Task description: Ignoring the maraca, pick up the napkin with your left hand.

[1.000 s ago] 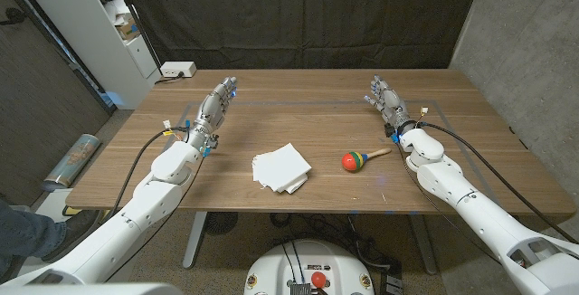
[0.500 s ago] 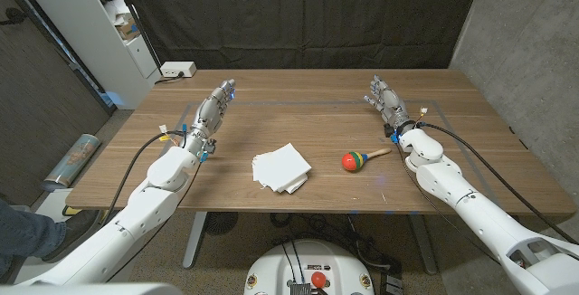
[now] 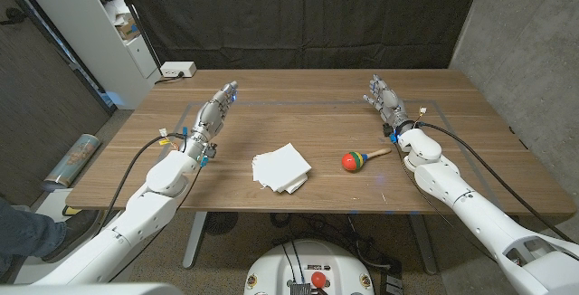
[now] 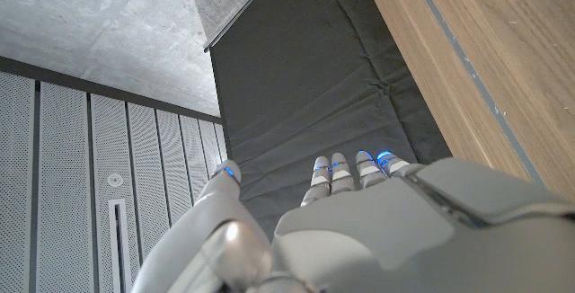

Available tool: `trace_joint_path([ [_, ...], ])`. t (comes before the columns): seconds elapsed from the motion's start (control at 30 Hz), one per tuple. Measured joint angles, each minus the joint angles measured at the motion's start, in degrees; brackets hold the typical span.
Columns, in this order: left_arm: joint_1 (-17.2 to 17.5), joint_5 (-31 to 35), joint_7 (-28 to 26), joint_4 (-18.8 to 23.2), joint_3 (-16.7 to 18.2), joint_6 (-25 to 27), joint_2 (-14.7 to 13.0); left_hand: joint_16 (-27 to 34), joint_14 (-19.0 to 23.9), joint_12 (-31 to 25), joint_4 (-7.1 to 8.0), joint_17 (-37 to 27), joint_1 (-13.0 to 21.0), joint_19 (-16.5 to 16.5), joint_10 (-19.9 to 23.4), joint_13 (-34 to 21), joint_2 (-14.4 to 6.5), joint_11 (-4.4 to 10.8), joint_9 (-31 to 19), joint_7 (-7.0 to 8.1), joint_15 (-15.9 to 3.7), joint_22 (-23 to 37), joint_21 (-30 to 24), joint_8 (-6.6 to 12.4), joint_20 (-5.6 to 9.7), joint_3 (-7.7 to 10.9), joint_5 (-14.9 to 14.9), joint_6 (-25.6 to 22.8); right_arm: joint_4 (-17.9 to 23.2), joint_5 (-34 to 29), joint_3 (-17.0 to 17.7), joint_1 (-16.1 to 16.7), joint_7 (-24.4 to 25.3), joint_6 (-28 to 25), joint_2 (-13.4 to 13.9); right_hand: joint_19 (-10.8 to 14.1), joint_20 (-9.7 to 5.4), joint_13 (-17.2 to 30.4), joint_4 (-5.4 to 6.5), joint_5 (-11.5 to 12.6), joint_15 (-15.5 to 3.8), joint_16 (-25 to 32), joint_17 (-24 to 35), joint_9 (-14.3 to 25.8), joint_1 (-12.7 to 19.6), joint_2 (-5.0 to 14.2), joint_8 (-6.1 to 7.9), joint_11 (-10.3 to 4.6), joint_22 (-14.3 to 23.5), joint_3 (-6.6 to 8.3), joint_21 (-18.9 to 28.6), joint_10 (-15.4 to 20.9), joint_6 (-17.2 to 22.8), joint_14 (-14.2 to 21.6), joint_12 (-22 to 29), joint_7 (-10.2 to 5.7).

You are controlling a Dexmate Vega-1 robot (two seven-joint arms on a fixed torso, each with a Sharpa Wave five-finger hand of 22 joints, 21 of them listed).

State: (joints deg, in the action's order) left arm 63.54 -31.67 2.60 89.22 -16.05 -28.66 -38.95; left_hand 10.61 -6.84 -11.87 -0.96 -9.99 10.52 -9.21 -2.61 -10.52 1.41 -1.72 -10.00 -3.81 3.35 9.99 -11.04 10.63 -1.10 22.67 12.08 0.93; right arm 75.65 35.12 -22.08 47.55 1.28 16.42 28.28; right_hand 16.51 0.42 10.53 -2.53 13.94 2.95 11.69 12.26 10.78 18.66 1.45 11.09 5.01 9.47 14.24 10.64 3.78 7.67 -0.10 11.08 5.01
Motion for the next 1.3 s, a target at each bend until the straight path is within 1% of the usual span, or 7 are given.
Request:
trace_joint_path([
  [0.13, 0.6, 0.2, -0.1, 0.6, 0.1, -0.1, -0.2, 0.0, 0.0, 0.0, 0.0, 0.0, 0.0, 0.0, 0.0, 0.0, 0.0, 0.0, 0.0, 0.23, 0.0, 0.0, 0.0, 0.0, -0.04, 0.0, 0.0, -0.2, 0.0, 0.0, 0.0, 0.0, 0.0, 0.2, 0.0, 0.0, 0.0, 0.0, -0.24, 0.0, 0.0, 0.0, 0.0, 0.0, 0.0, 0.0, 0.0, 0.0, 0.0, 0.24, 0.0, 0.0, 0.0, 0.0, 0.0, 0.0],
  [0.6, 2.8, 3.3, -2.0, 3.0, 0.6, -1.2, -1.2, 0.0, 0.0, 0.0, -0.23, 0.0, 0.2, 0.0, 0.0, -0.3, -0.2, 0.0, 0.0, 0.03, 0.0, 0.0, 0.0, 0.0, -0.04, -0.23, 0.0, -0.4, -0.7, 0.2, 0.2, -0.3, -0.4, 0.5, -0.3, 0.0, 0.0, 0.0, -0.24, 0.0, 0.0, 0.0, -0.3, 0.0, 0.3, 0.31, 0.0, 0.0, 0.0, 0.25, 0.0, 0.0, 0.0, 0.0, 0.0, 0.0],
  [0.7, 3.5, 3.8, -2.3, 3.5, 0.8, -1.5, -1.5, 0.0, 0.0, 0.0, -0.23, 0.0, 0.2, -0.1, 0.0, -0.3, -0.2, 0.0, 0.0, 0.03, 0.0, 0.0, 0.0, 0.0, -0.08, -0.23, 0.0, -0.4, -1.0, 0.3, 0.2, -0.5, -0.5, 0.6, -0.4, 0.0, 0.0, 0.0, -0.72, 0.0, 0.0, 0.0, -0.3, 0.0, 0.3, 0.31, 0.0, 0.0, 0.0, 0.24, 0.0, 0.0, 0.0, 0.0, 0.0, 0.0],
  [0.83, 4.0, 4.3, -2.6, 4.0, 1.1, -1.7, -1.7, 0.0, 0.0, 0.0, -0.23, 0.0, 0.2, -0.3, 0.0, -0.3, -0.2, 0.0, 0.0, 0.03, 0.0, 0.0, 0.0, 0.0, -0.25, -0.23, 0.0, -0.4, -1.3, 0.3, 0.1, -0.8, -0.6, 0.7, -0.6, 0.0, 0.0, 0.0, -0.72, 0.0, 0.0, 0.0, -0.3, 0.0, 0.6, -0.01, 0.0, 0.0, 0.0, 0.24, 0.0, 0.0, 0.0, 0.0, 0.0, 0.0],
  [0.93, 4.6, 5.3, -3.1, 4.5, 1.3, -1.9, -2.0, 0.0, 0.0, 0.0, -0.23, 0.0, 0.2, -0.3, 0.0, -0.3, -0.2, 0.0, 0.0, 0.03, 0.0, 0.0, 0.0, 0.0, -0.25, -0.23, 0.0, -0.4, -1.4, 0.2, 0.0, -0.9, -0.7, 0.7, -0.7, 0.0, 0.0, 0.0, -0.72, 0.0, 0.0, 0.0, -0.3, 0.0, 0.6, 0.0, 0.0, 0.0, 0.0, 0.24, 0.0, 0.0, 0.3, 0.0, 0.0, -0.31],
  [0.97, 4.7, 5.3, -3.1, 4.6, 1.3, -1.9, -2.1, 0.0, 0.0, 0.0, -0.23, 0.0, 0.2, -0.3, 0.0, -0.3, -0.2, 0.0, 0.0, 0.03, 0.0, 0.0, 0.0, 0.0, -0.25, -0.23, 0.0, -0.4, -1.5, 0.2, 0.0, -1.0, -0.7, 0.7, -0.7, 0.0, 0.0, 0.0, -0.72, 0.0, 0.0, 0.0, -0.3, 0.0, 0.9, 0.25, 0.0, 0.0, 0.0, 0.24, 0.0, 0.0, 0.3, 0.0, 0.0, -0.31],
  [1.3, 5.3, 7.8, -4.1, 5.6, 1.5, -2.0, -2.5, 0.0, 0.0, 0.0, -0.64, 0.0, 0.7, -0.5, 0.0, -0.3, -0.2, 0.0, 0.0, 0.03, 0.0, 0.0, 0.0, 0.0, -0.45, -0.31, 0.0, -0.4, -1.7, -0.1, -0.3, -1.4, -0.7, 0.9, -1.0, 0.0, 0.0, 0.0, -0.71, 0.0, 0.0, 0.0, -0.3, 0.0, 0.8, 0.23, 0.0, 0.0, 0.0, 0.24, 0.0, 0.0, 0.3, 0.0, 0.0, -0.31],
])
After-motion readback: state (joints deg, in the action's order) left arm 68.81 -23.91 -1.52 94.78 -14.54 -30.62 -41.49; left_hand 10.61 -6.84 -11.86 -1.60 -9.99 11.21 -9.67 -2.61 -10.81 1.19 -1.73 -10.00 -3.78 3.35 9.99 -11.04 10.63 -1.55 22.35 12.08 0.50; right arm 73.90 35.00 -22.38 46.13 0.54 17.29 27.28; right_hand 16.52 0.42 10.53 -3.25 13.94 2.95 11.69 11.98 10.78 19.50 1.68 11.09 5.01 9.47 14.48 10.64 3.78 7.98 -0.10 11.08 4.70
